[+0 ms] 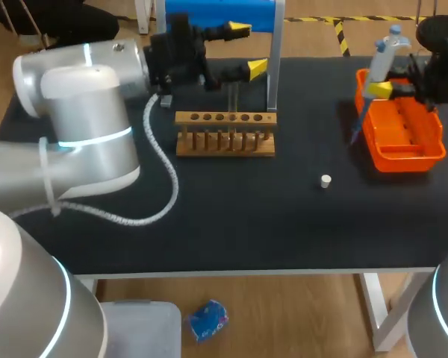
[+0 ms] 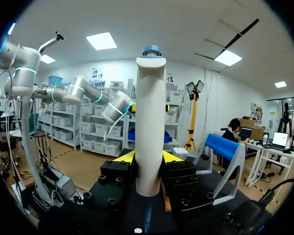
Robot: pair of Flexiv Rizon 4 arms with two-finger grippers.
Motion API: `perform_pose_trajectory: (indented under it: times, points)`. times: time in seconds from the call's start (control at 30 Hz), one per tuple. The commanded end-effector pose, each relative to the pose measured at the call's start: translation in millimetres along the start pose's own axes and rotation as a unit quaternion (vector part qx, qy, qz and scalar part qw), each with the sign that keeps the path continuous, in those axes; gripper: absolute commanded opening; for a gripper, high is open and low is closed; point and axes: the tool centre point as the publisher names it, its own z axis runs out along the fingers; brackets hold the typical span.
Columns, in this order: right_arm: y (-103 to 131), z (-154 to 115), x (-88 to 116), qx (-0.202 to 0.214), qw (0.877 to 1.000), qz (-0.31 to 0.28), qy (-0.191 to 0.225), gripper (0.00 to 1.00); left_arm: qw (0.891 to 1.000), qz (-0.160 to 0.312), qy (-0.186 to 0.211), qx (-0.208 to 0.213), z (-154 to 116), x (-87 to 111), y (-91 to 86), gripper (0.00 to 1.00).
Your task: Invert the test tube, pick up the pipette, mount the tip to pipette, aspirate from beaker and dispense into the tube, eject the tip, return the pipette, and cap with the stopper.
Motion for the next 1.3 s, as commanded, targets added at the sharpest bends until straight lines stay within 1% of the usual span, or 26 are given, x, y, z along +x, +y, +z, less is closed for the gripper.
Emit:
perform_pose_trajectory:
  times: [0.03,0.1,0.3,0.5,0.63,0.87,1.07,1.17,1.3]
  points:
    - [4.3,-34.0,-2.7,0.006,1.000,-0.001,-0.005,0.00,1.000,0.005,0.009,-0.017,43.8,-12.9,-14.7,1.00]
    - [4.7,-45.1,-7.0,0.010,1.000,-0.002,-0.015,0.00,1.000,0.006,0.010,-0.018,53.7,-16.4,-19.2,1.00]
    - [4.0,-75.4,-18.7,0.012,1.000,-0.003,-0.028,0.00,0.999,0.012,0.025,-0.025,81.8,-21.9,-28.6,1.00]
    - [-0.3,-100.1,-32.5,0.017,0.999,-0.004,-0.037,0.00,0.999,0.018,0.033,-0.030,104.9,-25.3,-31.8,1.00]
    - [-6.6,-113.4,-45.4,0.020,0.999,-0.005,-0.041,0.00,0.999,0.020,0.038,-0.032,119.1,-28.4,-33.0,1.00]
    - [-22.7,-131.6,-67.7,0.011,0.999,0.000,-0.043,0.00,0.998,0.021,0.047,-0.038,141.4,-31.2,-32.2,1.00]
    - [-30.2,-139.7,-80.5,-0.001,0.999,-0.007,-0.039,0.00,0.998,0.018,0.047,-0.034,155.5,-30.5,-29.7,1.00]
    - [-29.5,-138.9,-82.5,-0.001,0.999,-0.019,-0.029,0.00,0.998,0.018,0.047,-0.033,159.5,-27.5,-28.4,1.00]
    - [-29.5,-138.9,-82.5,-0.001,0.999,-0.019,-0.029,0.00,0.998,0.015,0.045,-0.029,159.0,-25.9,-28.5,1.00]
